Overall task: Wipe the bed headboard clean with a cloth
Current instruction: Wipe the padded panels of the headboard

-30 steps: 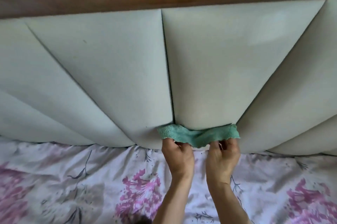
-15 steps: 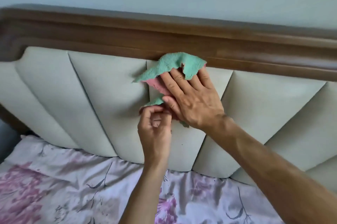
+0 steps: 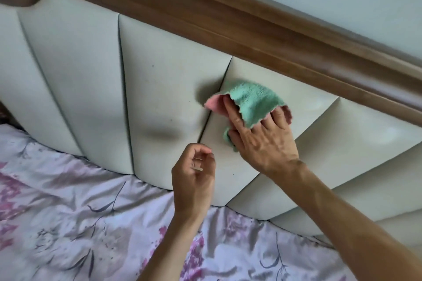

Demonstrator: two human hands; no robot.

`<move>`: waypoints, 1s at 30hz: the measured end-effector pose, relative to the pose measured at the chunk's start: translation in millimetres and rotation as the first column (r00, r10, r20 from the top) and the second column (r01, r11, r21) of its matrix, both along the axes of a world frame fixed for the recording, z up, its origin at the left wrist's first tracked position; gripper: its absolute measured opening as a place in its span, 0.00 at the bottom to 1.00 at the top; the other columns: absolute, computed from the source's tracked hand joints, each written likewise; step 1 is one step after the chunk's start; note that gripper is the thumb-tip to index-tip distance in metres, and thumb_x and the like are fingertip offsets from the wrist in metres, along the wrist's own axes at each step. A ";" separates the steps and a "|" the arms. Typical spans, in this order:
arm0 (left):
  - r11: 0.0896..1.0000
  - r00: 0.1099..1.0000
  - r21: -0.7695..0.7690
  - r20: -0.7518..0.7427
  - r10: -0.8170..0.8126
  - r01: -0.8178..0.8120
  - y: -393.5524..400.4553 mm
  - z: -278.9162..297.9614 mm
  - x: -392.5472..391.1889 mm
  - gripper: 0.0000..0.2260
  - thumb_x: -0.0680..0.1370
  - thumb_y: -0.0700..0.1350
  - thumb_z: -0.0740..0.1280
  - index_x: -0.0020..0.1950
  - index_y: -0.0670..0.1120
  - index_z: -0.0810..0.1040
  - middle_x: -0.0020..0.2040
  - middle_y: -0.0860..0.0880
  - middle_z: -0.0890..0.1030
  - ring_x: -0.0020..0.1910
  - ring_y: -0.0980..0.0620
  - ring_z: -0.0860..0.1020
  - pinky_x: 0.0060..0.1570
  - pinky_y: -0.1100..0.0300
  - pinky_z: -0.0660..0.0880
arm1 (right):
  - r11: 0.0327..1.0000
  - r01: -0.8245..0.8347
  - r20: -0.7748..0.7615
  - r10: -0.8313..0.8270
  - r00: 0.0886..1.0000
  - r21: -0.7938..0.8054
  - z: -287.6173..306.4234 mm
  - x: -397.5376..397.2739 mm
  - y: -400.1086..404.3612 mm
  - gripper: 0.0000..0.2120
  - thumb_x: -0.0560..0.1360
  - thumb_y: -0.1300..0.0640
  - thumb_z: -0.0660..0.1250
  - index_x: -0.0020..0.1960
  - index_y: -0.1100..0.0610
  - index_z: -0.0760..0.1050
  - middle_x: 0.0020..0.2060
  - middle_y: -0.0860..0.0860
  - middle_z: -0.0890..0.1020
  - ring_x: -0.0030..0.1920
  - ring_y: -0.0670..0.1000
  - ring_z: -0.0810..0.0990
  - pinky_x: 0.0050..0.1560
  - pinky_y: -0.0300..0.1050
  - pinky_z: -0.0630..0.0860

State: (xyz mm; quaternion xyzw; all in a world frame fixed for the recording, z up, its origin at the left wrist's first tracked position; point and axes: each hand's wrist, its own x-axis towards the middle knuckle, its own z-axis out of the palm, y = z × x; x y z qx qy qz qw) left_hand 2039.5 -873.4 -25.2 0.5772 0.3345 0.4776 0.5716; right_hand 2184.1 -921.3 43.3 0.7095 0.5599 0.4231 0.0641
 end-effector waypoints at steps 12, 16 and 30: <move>0.998 1.000 0.052 0.000 0.031 -0.031 9.4 -23.7 -2.8 0.04 0.74 0.38 0.66 0.44 0.46 0.78 0.38 0.56 0.81 0.38 0.58 0.78 0.40 0.72 0.71 | 0.997 -0.011 0.109 0.018 0.994 -0.070 -48.7 -8.1 19.3 0.28 0.75 0.44 0.68 0.71 0.55 0.72 0.43 0.51 0.83 0.48 0.58 0.71 0.57 0.54 0.63; 0.997 0.997 0.049 -0.050 0.064 -0.061 13.9 -38.2 -14.1 0.07 0.76 0.34 0.67 0.43 0.47 0.78 0.38 0.56 0.81 0.38 0.57 0.78 0.39 0.70 0.72 | 0.900 -0.017 0.124 0.079 0.989 -0.436 -84.6 4.6 -35.5 0.23 0.61 0.50 0.77 0.56 0.51 0.85 0.36 0.45 0.81 0.37 0.49 0.79 0.41 0.45 0.74; 0.990 0.988 -0.052 -0.089 0.126 -0.130 -1.6 -123.7 -0.7 0.09 0.76 0.33 0.67 0.44 0.47 0.78 0.38 0.58 0.81 0.37 0.57 0.78 0.39 0.69 0.72 | 0.723 -0.004 0.221 0.216 0.951 -0.690 -168.2 0.4 -12.1 0.24 0.80 0.57 0.50 0.71 0.42 0.71 0.64 0.38 0.79 0.62 0.39 0.78 0.61 0.35 0.71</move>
